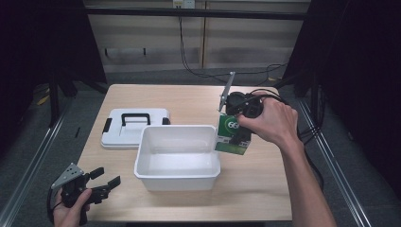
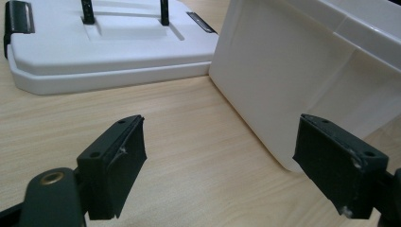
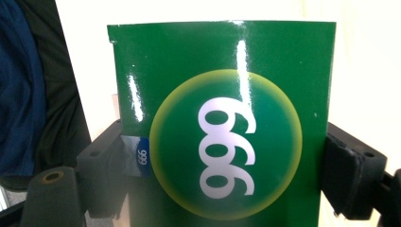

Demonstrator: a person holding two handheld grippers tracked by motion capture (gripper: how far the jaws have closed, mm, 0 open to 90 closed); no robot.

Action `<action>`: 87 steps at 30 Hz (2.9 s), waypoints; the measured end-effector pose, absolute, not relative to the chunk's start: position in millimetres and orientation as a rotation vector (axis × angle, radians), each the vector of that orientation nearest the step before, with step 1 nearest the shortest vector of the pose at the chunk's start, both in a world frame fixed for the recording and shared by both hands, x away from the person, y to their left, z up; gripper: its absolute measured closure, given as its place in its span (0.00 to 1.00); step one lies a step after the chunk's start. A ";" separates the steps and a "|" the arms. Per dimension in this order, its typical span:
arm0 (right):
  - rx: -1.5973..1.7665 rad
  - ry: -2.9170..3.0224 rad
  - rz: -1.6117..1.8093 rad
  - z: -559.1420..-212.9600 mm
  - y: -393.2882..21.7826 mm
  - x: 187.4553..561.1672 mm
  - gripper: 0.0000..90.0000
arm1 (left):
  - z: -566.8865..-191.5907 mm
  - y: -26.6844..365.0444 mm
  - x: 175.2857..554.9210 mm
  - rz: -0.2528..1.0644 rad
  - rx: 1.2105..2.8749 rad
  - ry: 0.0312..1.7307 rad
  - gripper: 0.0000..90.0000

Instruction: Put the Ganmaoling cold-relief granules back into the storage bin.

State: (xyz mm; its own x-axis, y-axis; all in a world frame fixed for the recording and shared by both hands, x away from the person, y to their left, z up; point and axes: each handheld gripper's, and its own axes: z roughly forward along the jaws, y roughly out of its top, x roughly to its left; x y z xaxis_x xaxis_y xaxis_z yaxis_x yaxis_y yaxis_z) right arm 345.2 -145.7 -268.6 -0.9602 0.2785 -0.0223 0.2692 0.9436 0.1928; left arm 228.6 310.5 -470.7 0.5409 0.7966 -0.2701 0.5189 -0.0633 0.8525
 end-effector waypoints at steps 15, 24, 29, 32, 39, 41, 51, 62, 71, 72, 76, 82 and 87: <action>0.330 3.064 0.294 -262.1 -107.6 347.4 0.18 | -470.6 310.4 228.3 0.329 1.727 1.106 0.19; 0.294 3.090 0.236 -270.4 -87.9 352.5 0.18 | -470.8 310.3 228.4 0.329 1.728 1.105 0.19; 0.261 3.103 0.221 -277.5 -77.2 355.5 0.18 | -470.9 310.4 228.4 0.328 1.726 1.107 0.19; 0.245 3.110 0.217 -281.5 -70.3 356.3 0.18 | -470.9 310.3 228.5 0.328 1.726 1.106 0.19; 0.227 3.131 0.212 -290.4 -59.1 358.9 0.18 | -470.6 310.5 228.2 0.330 1.728 1.104 0.19; 0.215 3.134 0.195 -293.1 -56.8 359.8 0.18 | -470.6 310.5 228.2 0.330 1.727 1.105 0.19; 0.193 3.148 0.170 -311.0 -46.5 365.1 0.18 | -470.7 310.8 228.4 0.331 1.723 1.103 0.19; 0.174 3.167 0.166 -325.7 -43.8 369.3 0.18 | -470.3 311.5 228.2 0.331 1.723 1.100 0.19; 0.211 3.185 0.163 -341.9 -49.3 370.5 0.18 | -470.4 311.2 228.2 0.331 1.722 1.101 0.19; 0.195 3.183 0.170 -346.1 -51.4 371.8 0.18 | -470.5 310.9 228.2 0.329 1.716 1.105 0.19; 0.213 3.194 0.180 -351.4 -53.6 372.2 0.18 | -470.5 310.9 228.5 0.330 1.724 1.101 0.19; 0.187 3.185 0.185 -357.4 -54.1 372.9 0.17 | -470.4 311.3 228.4 0.332 1.724 1.100 0.19; 0.167 3.178 0.171 -364.0 -50.3 370.8 0.17 | -470.6 311.0 228.4 0.329 1.720 1.103 0.19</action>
State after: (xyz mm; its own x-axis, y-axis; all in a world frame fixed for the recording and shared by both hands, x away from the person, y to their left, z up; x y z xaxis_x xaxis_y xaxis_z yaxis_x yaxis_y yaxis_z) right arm 370.8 -50.3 -364.0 -0.9935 0.1019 0.0509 0.1067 0.9887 0.1049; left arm 228.4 311.0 -470.6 0.5429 0.7943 -0.2727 0.5151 -0.0586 0.8551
